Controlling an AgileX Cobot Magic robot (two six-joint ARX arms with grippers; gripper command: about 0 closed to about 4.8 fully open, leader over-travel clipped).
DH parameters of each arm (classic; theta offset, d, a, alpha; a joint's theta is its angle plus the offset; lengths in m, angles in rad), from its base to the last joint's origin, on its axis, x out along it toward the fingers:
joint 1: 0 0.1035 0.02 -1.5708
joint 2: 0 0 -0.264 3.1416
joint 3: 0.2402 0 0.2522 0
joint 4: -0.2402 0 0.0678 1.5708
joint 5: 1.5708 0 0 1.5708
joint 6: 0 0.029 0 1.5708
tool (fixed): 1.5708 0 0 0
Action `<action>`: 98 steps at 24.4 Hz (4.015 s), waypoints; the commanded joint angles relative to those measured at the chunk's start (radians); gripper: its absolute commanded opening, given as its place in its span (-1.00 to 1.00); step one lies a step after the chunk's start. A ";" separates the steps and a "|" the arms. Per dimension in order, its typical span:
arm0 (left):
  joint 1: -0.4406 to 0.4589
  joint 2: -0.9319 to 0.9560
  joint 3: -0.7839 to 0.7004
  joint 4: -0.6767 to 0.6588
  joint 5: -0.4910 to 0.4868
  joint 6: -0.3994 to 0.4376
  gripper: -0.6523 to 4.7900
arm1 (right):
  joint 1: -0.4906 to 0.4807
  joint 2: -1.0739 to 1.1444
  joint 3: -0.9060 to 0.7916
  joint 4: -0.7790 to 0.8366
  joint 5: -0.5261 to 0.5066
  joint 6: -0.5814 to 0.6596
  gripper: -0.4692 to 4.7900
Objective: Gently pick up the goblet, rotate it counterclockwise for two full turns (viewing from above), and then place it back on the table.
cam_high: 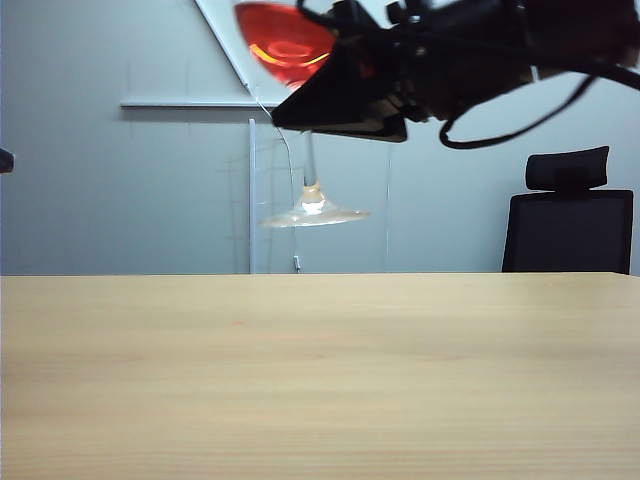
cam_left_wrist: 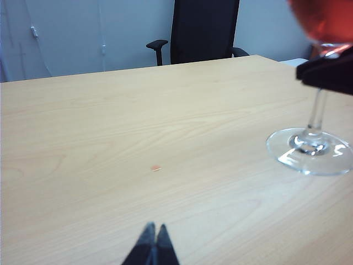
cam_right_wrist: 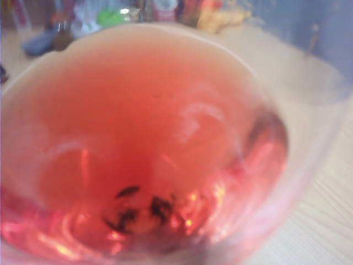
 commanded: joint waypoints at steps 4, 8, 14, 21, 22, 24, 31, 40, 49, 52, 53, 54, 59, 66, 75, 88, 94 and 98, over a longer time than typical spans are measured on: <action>0.000 0.002 0.004 0.011 0.000 0.001 -0.78 | 0.002 -0.011 -0.139 0.450 0.155 0.213 -0.84; 0.000 0.002 0.004 0.011 0.000 0.001 -0.78 | 0.002 -0.011 -0.186 0.491 0.396 0.341 -0.84; 0.000 0.002 0.004 0.011 0.000 0.001 -0.78 | -0.016 -0.009 -0.143 0.278 0.535 0.367 -0.84; 0.000 0.002 0.004 0.011 0.000 0.001 -0.78 | -0.075 0.034 -0.067 0.172 0.427 0.321 -0.84; 0.000 0.002 0.004 0.011 0.000 0.001 -0.78 | -0.080 0.046 -0.055 0.166 0.404 0.318 -0.84; 0.000 0.002 0.004 0.011 0.000 0.001 -0.78 | -0.082 0.072 -0.029 0.155 0.352 0.298 -0.84; 0.000 0.002 0.004 0.011 0.000 0.001 -0.78 | -0.080 0.182 0.046 0.138 0.237 0.167 -0.84; 0.000 0.002 0.004 0.011 0.000 0.001 -0.78 | -0.080 0.341 0.045 0.361 0.128 0.106 -0.84; 0.000 0.002 0.004 0.011 0.000 0.001 -0.78 | -0.080 0.449 0.045 0.511 0.128 0.051 -0.84; 0.000 0.002 0.004 0.011 0.000 0.001 -0.78 | -0.080 0.482 0.046 0.569 0.128 0.040 -0.84; 0.000 0.002 0.004 0.011 0.000 0.001 -0.78 | -0.079 0.496 0.046 0.593 0.128 0.034 -0.84; 0.000 0.002 0.004 0.011 0.000 0.001 -0.78 | -0.079 0.517 0.045 0.628 0.128 0.034 -0.84; 0.000 0.002 0.004 0.011 0.000 0.001 -0.78 | -0.079 0.555 0.045 0.669 0.129 0.034 -0.84; 0.000 0.002 0.004 0.011 0.000 0.001 -0.78 | -0.079 0.565 0.046 0.687 0.136 0.033 -0.84; 0.000 0.002 0.004 0.011 0.000 0.001 -0.78 | -0.079 0.572 0.046 0.688 0.143 0.033 -0.84; 0.000 0.002 0.004 0.011 0.000 0.001 -0.78 | -0.079 0.602 0.046 0.732 0.143 0.042 -0.84; 0.000 0.002 0.004 0.011 0.000 0.001 -0.78 | -0.079 0.602 0.046 0.732 0.154 0.045 -0.83; 0.000 0.002 0.004 0.011 0.000 0.001 -0.78 | -0.079 0.602 0.046 0.717 0.159 0.045 -0.74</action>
